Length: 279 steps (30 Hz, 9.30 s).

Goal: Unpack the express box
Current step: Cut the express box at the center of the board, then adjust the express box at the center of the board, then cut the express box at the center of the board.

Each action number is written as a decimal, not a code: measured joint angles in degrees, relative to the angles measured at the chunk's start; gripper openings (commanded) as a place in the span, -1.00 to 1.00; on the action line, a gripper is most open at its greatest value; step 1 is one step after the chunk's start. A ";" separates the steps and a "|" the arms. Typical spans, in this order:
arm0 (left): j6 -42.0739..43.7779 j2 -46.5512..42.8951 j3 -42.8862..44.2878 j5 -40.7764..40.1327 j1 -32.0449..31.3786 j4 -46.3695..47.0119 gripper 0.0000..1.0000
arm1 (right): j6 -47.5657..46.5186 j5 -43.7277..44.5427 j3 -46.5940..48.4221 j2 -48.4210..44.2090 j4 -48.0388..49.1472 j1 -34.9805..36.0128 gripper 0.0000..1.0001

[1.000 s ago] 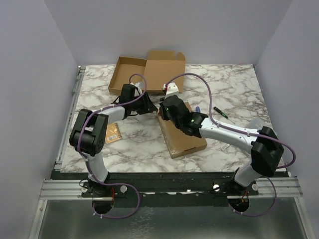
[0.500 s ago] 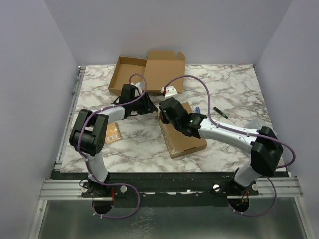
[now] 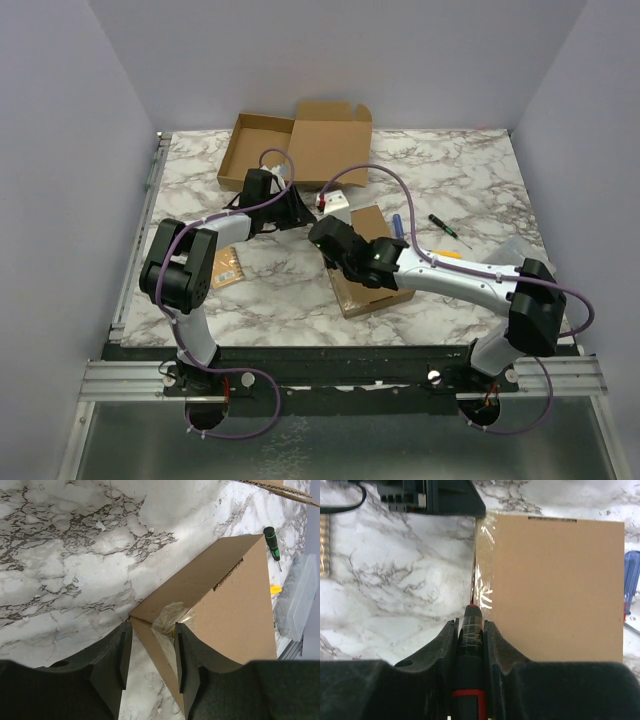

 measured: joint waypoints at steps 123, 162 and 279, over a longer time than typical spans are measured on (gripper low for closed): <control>2.73 -26.21 -4.48 -25.16 -11.04 -11.63 0.86 | 43.45 21.20 -8.09 -27.28 -52.00 21.86 -0.99; -9.49 -45.05 -33.05 -16.13 -15.80 -0.59 0.73 | -9.64 1.92 -5.01 -5.18 7.19 -23.28 -0.99; 62.69 -35.58 -22.18 -17.20 -44.37 -3.41 0.51 | 3.52 -8.52 -6.27 -20.11 -14.49 -14.23 -0.99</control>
